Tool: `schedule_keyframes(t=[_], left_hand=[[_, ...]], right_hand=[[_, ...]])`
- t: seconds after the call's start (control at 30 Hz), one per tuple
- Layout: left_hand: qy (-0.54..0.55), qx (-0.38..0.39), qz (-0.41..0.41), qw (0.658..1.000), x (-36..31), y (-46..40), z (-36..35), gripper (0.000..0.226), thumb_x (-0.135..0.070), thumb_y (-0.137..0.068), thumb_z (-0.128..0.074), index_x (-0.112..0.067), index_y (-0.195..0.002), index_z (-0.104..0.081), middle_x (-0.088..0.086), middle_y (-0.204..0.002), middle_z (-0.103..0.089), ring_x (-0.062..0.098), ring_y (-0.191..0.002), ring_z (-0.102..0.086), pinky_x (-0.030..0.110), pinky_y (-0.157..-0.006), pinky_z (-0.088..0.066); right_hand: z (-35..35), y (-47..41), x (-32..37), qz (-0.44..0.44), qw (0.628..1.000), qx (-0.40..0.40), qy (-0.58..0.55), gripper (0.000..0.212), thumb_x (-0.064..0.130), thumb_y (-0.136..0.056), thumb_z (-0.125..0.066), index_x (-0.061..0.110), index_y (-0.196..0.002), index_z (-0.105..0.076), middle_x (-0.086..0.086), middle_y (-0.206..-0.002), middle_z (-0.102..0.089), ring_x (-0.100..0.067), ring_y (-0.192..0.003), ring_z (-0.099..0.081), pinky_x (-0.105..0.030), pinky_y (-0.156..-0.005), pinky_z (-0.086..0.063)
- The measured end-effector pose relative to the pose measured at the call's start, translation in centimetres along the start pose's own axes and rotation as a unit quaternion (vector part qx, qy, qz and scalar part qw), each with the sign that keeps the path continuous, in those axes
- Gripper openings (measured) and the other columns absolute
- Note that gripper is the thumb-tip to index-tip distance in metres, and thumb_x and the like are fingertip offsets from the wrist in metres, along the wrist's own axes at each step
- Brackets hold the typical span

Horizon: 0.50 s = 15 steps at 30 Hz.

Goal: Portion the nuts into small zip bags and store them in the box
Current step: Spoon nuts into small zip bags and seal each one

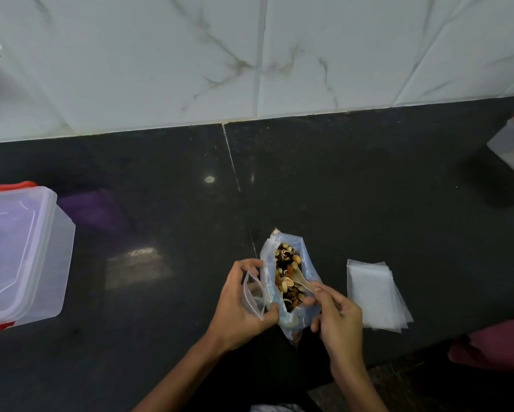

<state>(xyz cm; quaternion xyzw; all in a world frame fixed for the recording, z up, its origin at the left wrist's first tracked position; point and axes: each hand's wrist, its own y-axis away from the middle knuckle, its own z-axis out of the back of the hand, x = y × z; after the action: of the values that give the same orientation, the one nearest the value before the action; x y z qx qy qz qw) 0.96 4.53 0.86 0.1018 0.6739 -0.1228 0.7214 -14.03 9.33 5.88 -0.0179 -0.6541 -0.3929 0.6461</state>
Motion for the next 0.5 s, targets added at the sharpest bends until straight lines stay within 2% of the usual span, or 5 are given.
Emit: schedule_keyframes(t=[0.13,0.27,0.37,0.43,0.5], left_hand=[[0.0,-0.022,-0.006,1.0,-0.4,0.3,-0.1,0.056,-0.012,-0.067,-0.08,-0.03,-0.108,-0.045,-0.01,-0.115,-0.053,0.029,-0.104,-0.063,0.046,-0.078,-0.058],[0.025,-0.025,-0.026,0.999,-1.1,0.5,0.2,0.055,-0.012,-0.068,-0.081,-0.024,-0.106,-0.044,-0.006,-0.114,-0.057,0.029,-0.105,-0.064,0.048,-0.081,-0.057],[0.025,-0.029,-0.033,0.999,-1.7,0.6,0.7,0.057,-0.019,-0.066,-0.082,-0.011,-0.108,-0.044,-0.006,-0.108,-0.058,0.02,-0.1,-0.064,0.044,-0.078,-0.058],[0.005,-0.046,-0.038,0.998,-1.9,0.8,0.9,0.059,-0.027,-0.063,-0.081,-0.012,-0.107,-0.045,-0.007,-0.104,-0.058,0.017,-0.093,-0.063,0.041,-0.077,-0.057],[-0.005,-0.059,-0.036,0.998,-1.9,1.0,1.1,0.059,-0.031,-0.061,-0.081,-0.017,-0.105,-0.046,-0.006,-0.102,-0.057,0.02,-0.089,-0.061,0.043,-0.077,-0.056]], right_hand=[[0.1,0.2,-0.3,0.018,0.999,0.009,-0.032,0.018,0.008,-0.094,-0.052,0.014,-0.097,-0.07,-0.006,-0.065,-0.064,-0.001,-0.038,-0.043,-0.014,-0.037,-0.035],[0.9,0.8,-0.5,0.031,0.999,0.001,-0.036,0.019,0.006,-0.093,-0.053,0.017,-0.098,-0.068,-0.001,-0.058,-0.062,-0.001,-0.036,-0.04,-0.013,-0.035,-0.033],[1.6,1.2,-0.6,0.046,0.998,-0.012,-0.032,0.02,0.007,-0.093,-0.053,0.018,-0.096,-0.069,0.0,-0.057,-0.061,-0.003,-0.035,-0.039,-0.014,-0.034,-0.032],[1.9,1.2,-0.7,0.048,0.998,-0.021,-0.029,0.02,0.007,-0.093,-0.053,0.017,-0.095,-0.07,-0.003,-0.06,-0.06,-0.004,-0.035,-0.039,-0.015,-0.033,-0.032],[2.2,1.3,-0.9,0.049,0.998,-0.026,-0.024,0.02,0.007,-0.093,-0.053,0.017,-0.093,-0.071,-0.005,-0.06,-0.06,-0.005,-0.035,-0.039,-0.015,-0.033,-0.033]])
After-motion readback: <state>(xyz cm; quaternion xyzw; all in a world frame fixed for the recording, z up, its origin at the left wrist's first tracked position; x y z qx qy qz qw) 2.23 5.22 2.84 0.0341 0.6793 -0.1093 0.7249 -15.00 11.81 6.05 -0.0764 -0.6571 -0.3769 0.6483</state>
